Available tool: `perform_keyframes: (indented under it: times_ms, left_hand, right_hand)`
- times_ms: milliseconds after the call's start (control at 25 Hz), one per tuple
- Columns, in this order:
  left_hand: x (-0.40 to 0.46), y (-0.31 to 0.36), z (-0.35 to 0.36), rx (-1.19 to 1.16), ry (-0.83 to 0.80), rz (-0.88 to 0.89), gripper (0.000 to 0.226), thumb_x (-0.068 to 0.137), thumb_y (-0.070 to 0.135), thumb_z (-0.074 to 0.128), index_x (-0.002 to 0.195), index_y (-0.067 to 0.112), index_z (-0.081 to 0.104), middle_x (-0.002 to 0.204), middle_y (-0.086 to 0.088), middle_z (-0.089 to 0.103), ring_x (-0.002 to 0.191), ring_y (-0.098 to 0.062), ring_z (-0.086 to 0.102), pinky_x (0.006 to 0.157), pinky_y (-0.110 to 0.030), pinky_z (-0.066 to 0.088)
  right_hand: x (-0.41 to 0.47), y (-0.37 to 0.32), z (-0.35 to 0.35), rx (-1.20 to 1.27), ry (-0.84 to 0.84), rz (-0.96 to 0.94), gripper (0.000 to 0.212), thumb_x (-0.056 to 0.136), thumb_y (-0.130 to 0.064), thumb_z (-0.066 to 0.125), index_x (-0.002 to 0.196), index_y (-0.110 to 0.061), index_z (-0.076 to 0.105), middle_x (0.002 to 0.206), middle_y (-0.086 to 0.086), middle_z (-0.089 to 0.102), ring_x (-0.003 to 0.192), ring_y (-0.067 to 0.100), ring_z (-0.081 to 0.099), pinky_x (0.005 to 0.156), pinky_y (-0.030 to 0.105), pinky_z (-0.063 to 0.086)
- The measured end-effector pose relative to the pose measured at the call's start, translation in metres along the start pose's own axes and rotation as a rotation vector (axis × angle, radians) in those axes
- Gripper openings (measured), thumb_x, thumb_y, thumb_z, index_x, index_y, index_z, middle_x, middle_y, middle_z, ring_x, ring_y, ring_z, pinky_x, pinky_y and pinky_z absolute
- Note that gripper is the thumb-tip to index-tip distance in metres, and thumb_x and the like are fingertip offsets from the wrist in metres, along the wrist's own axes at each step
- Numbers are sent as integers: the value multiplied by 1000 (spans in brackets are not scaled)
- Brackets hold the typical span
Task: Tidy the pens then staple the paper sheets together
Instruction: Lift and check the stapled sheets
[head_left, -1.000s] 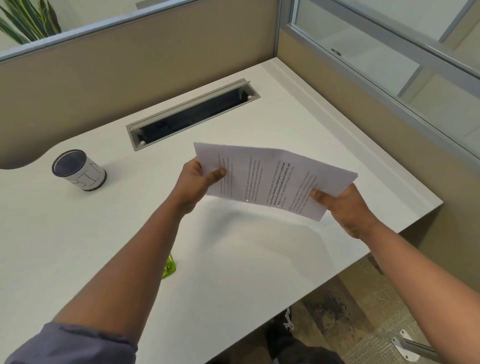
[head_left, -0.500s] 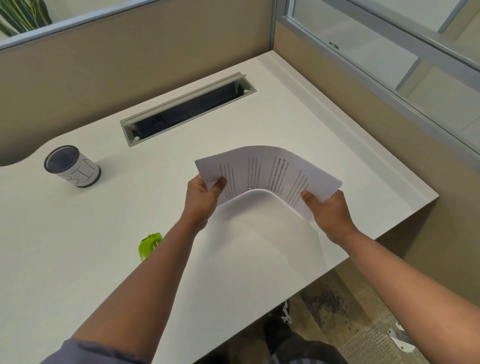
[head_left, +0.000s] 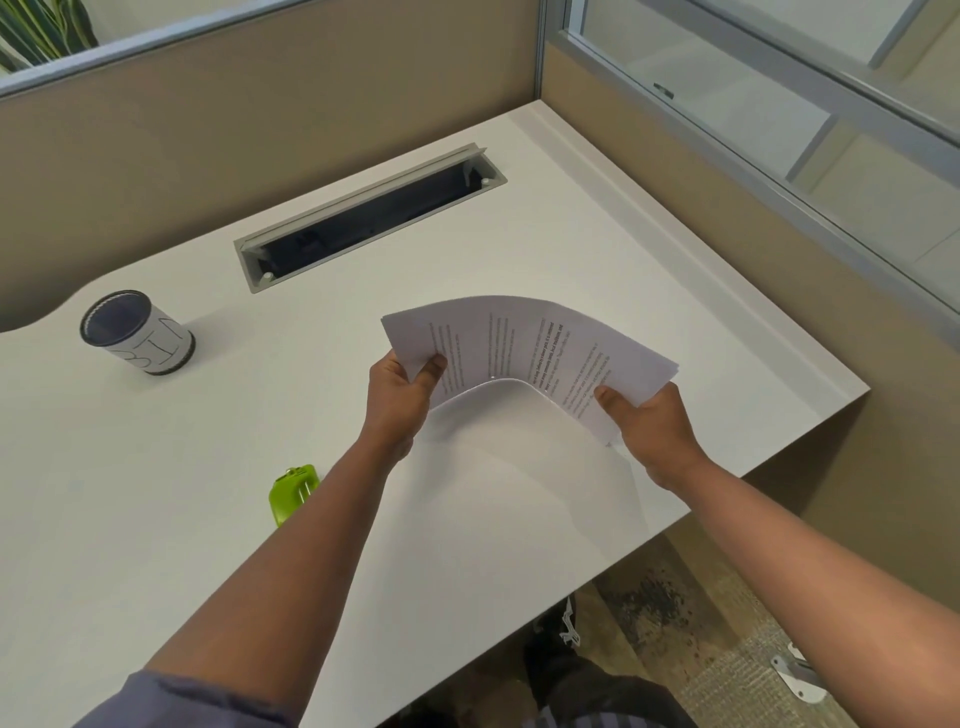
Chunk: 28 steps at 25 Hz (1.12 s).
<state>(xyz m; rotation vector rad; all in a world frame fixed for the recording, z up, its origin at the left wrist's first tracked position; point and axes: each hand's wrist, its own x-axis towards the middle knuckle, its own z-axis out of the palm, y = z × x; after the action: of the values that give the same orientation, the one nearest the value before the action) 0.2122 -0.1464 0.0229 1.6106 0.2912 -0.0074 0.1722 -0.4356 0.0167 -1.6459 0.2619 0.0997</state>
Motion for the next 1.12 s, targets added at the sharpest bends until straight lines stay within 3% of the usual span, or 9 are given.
perform_keyframes:
  times_ms: [120,280,360,480,640,800,880,1000,1120]
  left_hand:
    - [6,21,-1,105,-21,50,17,95,20,68,99,36,72,96,20,77,90,-4,71,80,-30,56]
    - [24,64,5,345,-81,108,15,96,26,65,93,39,71,94,24,71,84,-6,64,66,-29,50]
    - [34,85,13,462,-131,129,13,97,28,64,95,40,70,95,27,67,84,-5,61,61,-26,46]
    - [48,111,25,594,-210,160,12,97,30,63,98,38,71,93,25,68,83,-4,60,60,-25,43]
    - [64,129,46,702,-302,190,17,96,29,64,109,29,74,102,13,73,88,-8,64,69,-30,46]
    - [80,132,63,762,-320,189,19,95,28,67,112,27,73,106,8,73,95,-16,67,80,-36,52]
    - [85,123,75,817,-255,230,33,92,32,70,124,31,64,120,7,69,112,-23,64,91,-43,52]
    - [78,95,88,1007,-34,341,87,82,49,77,152,34,28,158,1,39,145,-27,34,115,-53,30]
    - [59,51,94,1109,-147,373,98,79,62,71,157,34,17,167,-4,17,153,-30,14,118,-55,18]
  right_hand:
    - [5,-8,-9,55,-32,13,25,90,-15,74,103,-36,70,103,-15,76,98,9,72,81,33,62]
    - [23,-30,-36,199,-57,-65,42,79,-19,83,119,-21,69,118,7,74,109,26,70,85,42,60]
    - [34,-47,-51,105,12,-140,52,81,-16,82,130,-19,63,125,3,69,113,17,68,89,35,58]
    - [52,-70,-64,-218,-15,-254,54,85,-25,80,134,-32,58,128,-14,67,118,2,62,97,29,51]
    - [70,-88,-54,-303,-229,-222,27,91,-24,69,118,-30,71,111,-10,77,102,12,72,94,48,57]
    - [81,-81,-46,-317,-146,-224,18,94,-21,61,102,-30,75,93,-7,79,86,19,75,83,46,60]
    - [89,-73,-48,-297,-124,-165,16,94,-19,62,98,-27,75,90,-6,80,83,21,76,81,45,61]
    - [103,-63,-56,-267,-90,-44,14,95,-14,62,96,-22,74,89,-3,80,80,23,76,79,42,61]
    - [120,-55,-65,-214,-58,93,14,95,-8,63,93,-18,73,89,3,80,73,20,76,71,37,61]
